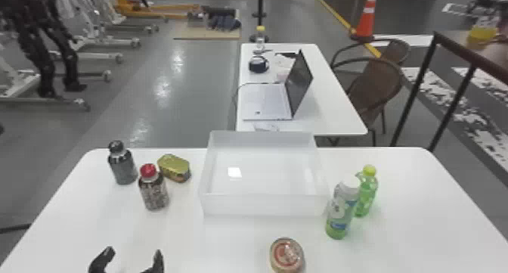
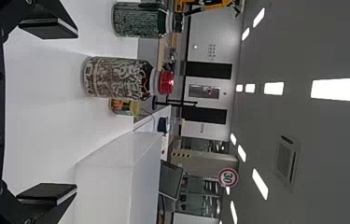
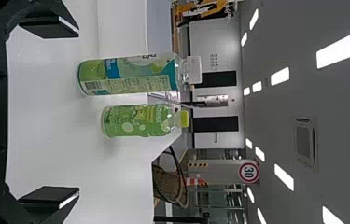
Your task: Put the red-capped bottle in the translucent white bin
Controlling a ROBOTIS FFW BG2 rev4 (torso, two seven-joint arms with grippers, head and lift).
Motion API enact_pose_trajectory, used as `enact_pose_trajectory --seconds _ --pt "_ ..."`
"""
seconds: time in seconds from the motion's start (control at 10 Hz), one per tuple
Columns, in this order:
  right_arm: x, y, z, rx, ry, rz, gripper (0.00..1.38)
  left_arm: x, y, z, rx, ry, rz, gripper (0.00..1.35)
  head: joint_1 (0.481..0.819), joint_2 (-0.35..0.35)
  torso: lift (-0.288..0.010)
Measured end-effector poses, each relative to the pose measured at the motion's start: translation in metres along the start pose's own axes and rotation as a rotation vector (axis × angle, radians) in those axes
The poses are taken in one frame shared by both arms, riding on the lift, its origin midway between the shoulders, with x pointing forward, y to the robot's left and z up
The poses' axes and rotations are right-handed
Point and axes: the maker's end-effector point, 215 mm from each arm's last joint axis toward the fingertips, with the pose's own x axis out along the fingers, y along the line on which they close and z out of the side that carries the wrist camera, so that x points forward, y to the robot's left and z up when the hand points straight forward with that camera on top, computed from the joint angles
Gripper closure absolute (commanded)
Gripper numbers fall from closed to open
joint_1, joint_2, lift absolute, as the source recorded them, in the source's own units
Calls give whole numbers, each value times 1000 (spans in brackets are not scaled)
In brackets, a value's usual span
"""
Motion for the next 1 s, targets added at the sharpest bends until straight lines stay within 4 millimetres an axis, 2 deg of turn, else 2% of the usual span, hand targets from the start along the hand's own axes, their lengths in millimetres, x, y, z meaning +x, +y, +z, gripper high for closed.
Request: enact_pose_trajectory --seconds 0.6,1.0 --pt "0 0 0 -1 -1 0 105 1 -1 -2 0 9 -2 139 549 0 -100" --pt "2 1 0 1 -1 1 105 27 -10 -8 23 37 -45 137 549 0 -100"
